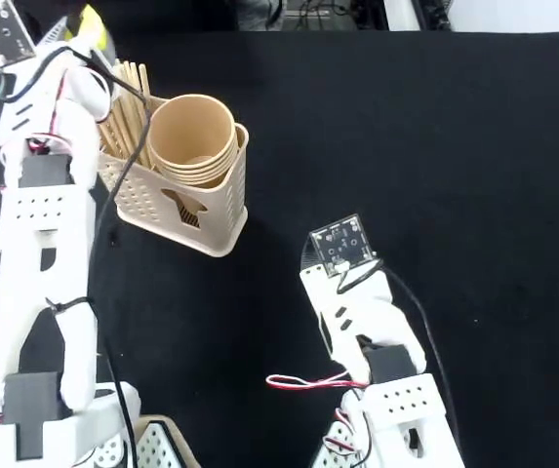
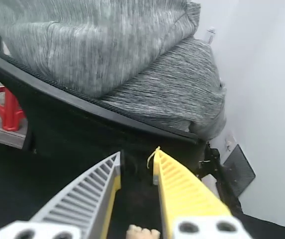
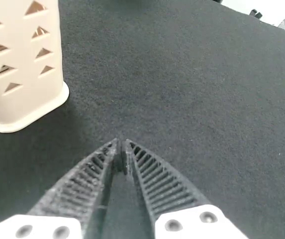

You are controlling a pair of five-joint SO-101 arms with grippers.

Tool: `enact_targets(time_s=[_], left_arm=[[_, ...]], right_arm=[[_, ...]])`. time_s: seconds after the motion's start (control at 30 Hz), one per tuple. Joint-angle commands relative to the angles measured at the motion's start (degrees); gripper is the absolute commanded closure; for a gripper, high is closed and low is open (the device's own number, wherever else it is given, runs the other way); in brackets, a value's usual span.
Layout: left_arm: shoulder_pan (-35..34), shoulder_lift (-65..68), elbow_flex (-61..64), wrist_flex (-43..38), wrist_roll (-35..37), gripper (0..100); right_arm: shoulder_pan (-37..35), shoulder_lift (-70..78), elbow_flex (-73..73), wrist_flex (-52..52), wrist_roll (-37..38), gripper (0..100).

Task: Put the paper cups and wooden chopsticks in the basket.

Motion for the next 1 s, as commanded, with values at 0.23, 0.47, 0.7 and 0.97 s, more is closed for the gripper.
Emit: enact_targets(time_s=[0.23, 0.47, 0.7, 0.97], left_arm=[[-20.5, -2.8, -22.5, 24.3, 0.1, 85], [-26.4, 32.1, -61.6, 46.1, -4.5, 85], [-33.5, 70.6, -102.4, 60.0, -9.3, 86], [-39.4, 83.8, -105.6, 54.1, -15.7, 88]], right_arm=[[0.3, -0.3, 0.0, -0.1, 0.5, 98.2], [0.4, -0.3, 0.0, -0.2, 0.5, 98.2], [0.4, -0.3, 0.0, -0.2, 0.5, 98.2], [0.3, -0.4, 0.0, -0.2, 0.5, 98.2]])
